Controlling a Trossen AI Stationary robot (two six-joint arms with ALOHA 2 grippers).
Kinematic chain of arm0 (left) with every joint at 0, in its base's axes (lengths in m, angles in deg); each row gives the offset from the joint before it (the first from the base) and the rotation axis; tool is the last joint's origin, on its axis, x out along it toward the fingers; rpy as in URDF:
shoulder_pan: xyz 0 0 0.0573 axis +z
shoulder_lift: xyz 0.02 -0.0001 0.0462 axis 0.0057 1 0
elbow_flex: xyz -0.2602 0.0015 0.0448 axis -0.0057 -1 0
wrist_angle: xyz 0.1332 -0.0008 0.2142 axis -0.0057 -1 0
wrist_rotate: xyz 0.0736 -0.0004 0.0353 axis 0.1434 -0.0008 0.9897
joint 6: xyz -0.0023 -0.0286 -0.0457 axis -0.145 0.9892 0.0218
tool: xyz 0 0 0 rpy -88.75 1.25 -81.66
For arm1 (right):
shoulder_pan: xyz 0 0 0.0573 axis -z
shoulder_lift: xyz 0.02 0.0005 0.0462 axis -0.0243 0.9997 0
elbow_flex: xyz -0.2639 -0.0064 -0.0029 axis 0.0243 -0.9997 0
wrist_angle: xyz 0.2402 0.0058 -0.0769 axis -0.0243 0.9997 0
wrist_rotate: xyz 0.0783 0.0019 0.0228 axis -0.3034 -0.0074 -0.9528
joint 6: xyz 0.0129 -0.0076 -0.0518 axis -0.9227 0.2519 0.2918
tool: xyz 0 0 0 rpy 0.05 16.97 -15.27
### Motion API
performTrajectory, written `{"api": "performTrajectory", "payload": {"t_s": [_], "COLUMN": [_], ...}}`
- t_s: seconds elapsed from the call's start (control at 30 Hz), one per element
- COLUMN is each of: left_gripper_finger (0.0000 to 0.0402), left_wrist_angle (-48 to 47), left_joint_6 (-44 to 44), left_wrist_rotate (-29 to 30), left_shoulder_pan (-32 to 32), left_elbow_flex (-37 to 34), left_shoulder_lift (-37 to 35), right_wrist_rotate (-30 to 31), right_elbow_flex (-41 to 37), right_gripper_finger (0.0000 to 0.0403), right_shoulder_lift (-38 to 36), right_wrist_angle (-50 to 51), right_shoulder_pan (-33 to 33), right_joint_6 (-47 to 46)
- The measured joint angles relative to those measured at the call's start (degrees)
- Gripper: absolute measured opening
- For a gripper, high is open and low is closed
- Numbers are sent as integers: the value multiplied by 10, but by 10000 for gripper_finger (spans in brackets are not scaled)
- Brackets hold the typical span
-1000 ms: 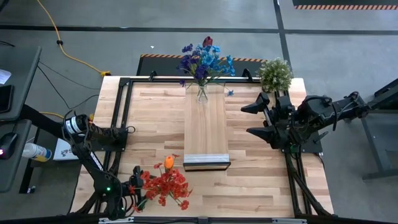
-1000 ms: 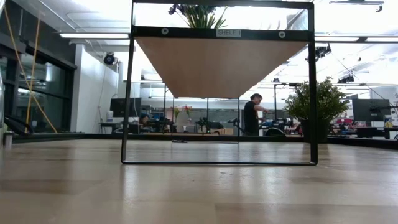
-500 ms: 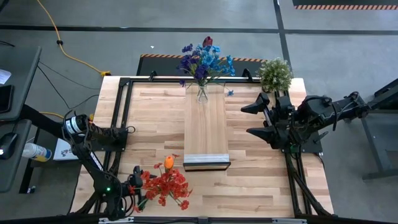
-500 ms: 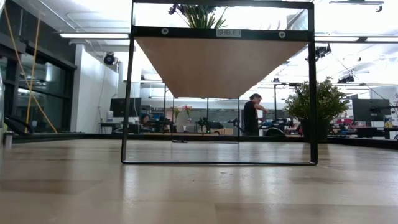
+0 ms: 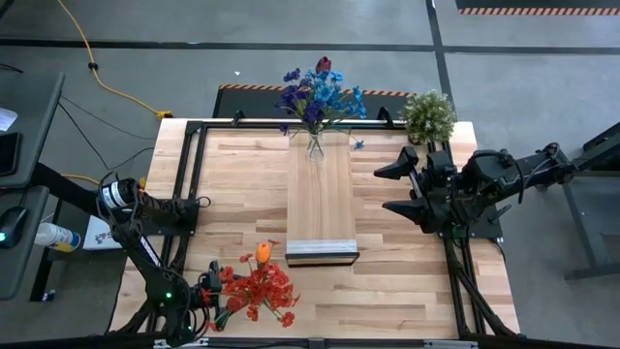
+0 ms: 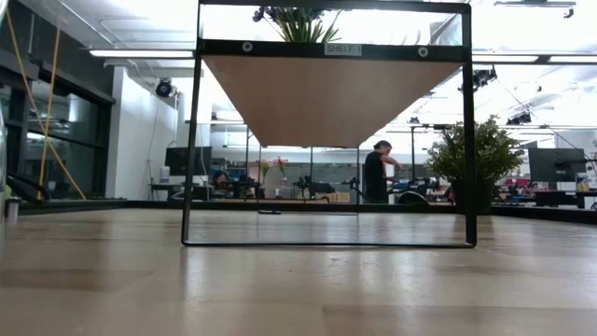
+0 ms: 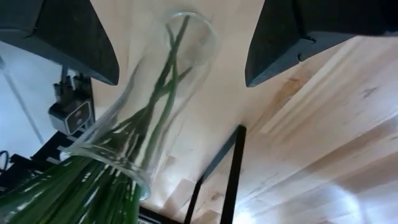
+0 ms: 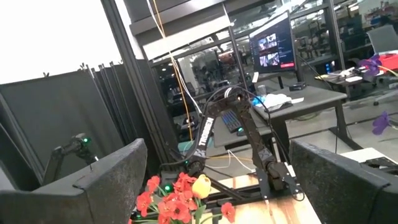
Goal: Pick and place flowers into a vace then onto a shelf
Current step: Put the transparent vase with the flowers on the shelf
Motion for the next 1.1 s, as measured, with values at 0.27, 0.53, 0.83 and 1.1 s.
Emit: {"api": "performTrajectory", "payload": {"t_s": [0.27, 0.53, 0.83, 1.1], "left_gripper_finger": [381, 381, 381, 381], "left_wrist_angle": [53, 41, 31, 30], "left_joint_6": [-57, -75, -71, -71], "left_wrist_rotate": [-3, 23, 42, 55], "left_shoulder_pan": [-8, -2, 3, 6], "left_elbow_flex": [0, 0, 0, 0], "left_shoulder_lift": [0, 0, 0, 0], "right_wrist_rotate": [0, 0, 0, 0], "right_elbow_flex": [0, 0, 0, 0], "right_gripper_finger": [381, 381, 381, 381], "right_shoulder_lift": [0, 0, 0, 0], "right_wrist_angle": [0, 1, 1, 2], "right_shoulder_pan": [0, 0, 0, 0], "right_joint_6": [1, 3, 4, 4]}}
